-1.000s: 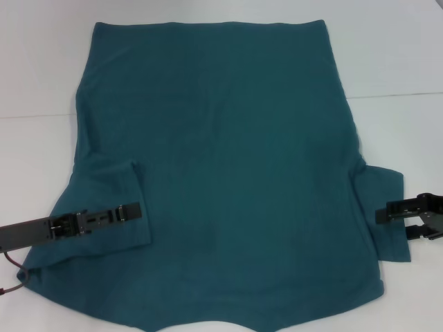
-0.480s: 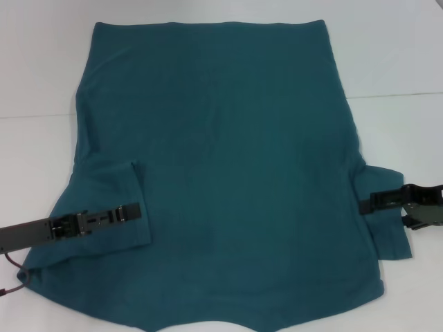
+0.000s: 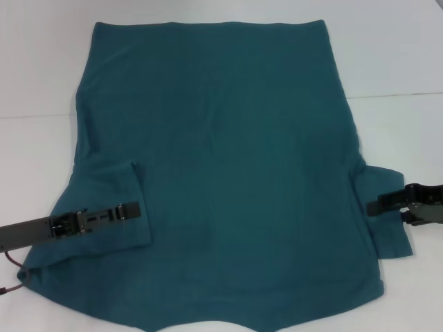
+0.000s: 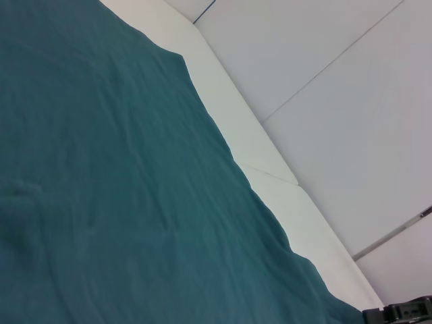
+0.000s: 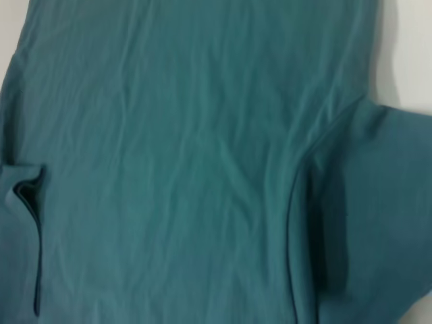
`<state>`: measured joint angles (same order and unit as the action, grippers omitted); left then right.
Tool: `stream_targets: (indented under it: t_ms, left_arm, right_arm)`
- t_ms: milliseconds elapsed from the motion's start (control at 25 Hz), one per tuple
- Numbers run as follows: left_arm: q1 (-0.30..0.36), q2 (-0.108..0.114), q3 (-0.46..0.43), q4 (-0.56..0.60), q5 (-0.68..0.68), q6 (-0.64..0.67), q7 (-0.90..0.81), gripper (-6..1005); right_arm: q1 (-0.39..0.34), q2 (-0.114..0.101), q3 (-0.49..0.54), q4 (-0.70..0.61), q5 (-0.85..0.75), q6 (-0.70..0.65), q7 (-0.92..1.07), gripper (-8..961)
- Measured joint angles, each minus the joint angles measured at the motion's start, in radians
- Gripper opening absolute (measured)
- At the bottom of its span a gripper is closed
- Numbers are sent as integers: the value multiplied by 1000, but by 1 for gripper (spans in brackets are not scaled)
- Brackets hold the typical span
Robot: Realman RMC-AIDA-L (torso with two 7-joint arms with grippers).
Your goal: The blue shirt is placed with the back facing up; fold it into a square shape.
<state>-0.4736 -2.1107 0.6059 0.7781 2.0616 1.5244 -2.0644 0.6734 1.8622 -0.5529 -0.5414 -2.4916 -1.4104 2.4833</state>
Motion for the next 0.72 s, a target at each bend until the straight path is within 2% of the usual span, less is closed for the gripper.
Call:
stream_targets:
  t_ms: [160, 400, 720]
  left_arm:
    - [-5, 0, 0, -1, 0, -1, 0, 886]
    - [-11, 0, 0, -3, 0, -1, 0, 886]
    - [-11, 0, -3, -4, -12, -1, 0, 885]
  right_arm:
    - [1, 0, -4, 0, -2, 2, 1, 711]
    - [3, -1, -6, -1, -3, 2, 3, 495]
    - [-1, -3, -15, -2, -4, 12, 9, 117]
